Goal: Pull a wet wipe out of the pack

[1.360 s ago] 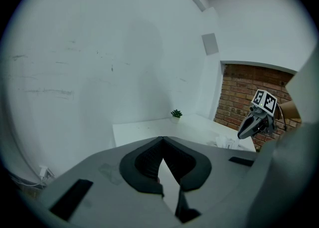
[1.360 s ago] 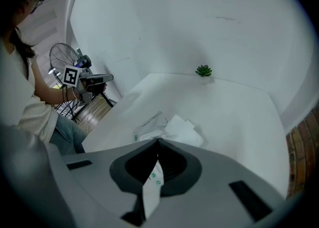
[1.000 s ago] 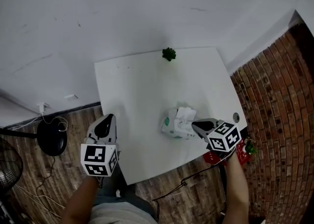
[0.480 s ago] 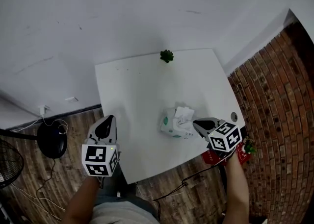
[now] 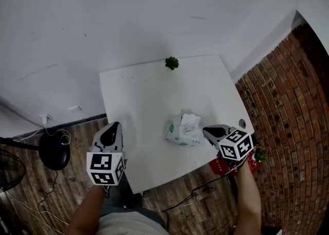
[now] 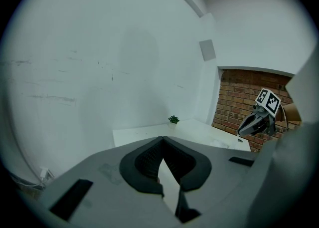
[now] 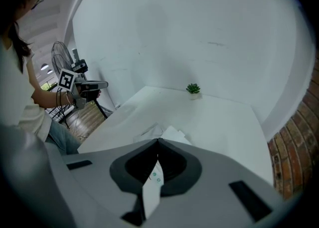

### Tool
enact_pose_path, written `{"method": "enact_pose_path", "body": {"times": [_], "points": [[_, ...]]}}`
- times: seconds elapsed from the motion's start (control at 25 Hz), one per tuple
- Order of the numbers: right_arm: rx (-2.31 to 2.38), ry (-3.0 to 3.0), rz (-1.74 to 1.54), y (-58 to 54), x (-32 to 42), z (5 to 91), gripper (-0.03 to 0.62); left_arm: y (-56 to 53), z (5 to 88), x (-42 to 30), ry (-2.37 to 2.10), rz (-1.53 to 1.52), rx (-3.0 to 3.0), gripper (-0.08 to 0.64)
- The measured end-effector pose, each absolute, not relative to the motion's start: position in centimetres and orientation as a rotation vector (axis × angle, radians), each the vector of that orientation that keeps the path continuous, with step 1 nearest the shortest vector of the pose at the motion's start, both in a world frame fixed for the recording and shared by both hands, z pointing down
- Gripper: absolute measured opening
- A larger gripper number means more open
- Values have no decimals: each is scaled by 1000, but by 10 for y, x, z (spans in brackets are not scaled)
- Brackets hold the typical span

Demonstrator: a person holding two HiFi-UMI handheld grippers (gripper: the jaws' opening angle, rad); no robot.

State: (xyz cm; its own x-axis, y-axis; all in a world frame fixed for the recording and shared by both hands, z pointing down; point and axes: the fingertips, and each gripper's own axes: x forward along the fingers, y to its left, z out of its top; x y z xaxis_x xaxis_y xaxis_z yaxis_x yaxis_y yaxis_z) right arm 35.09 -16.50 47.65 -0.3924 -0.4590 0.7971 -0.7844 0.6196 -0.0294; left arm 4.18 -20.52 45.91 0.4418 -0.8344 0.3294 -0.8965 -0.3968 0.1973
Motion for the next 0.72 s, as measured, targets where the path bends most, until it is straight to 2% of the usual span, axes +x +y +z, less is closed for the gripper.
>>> {"method": "enact_pose_path", "body": {"times": [0.72], "points": [[1048,-2053,450,-161,360,437,2,-200,438,46,-1494,169,2368,0]]}}
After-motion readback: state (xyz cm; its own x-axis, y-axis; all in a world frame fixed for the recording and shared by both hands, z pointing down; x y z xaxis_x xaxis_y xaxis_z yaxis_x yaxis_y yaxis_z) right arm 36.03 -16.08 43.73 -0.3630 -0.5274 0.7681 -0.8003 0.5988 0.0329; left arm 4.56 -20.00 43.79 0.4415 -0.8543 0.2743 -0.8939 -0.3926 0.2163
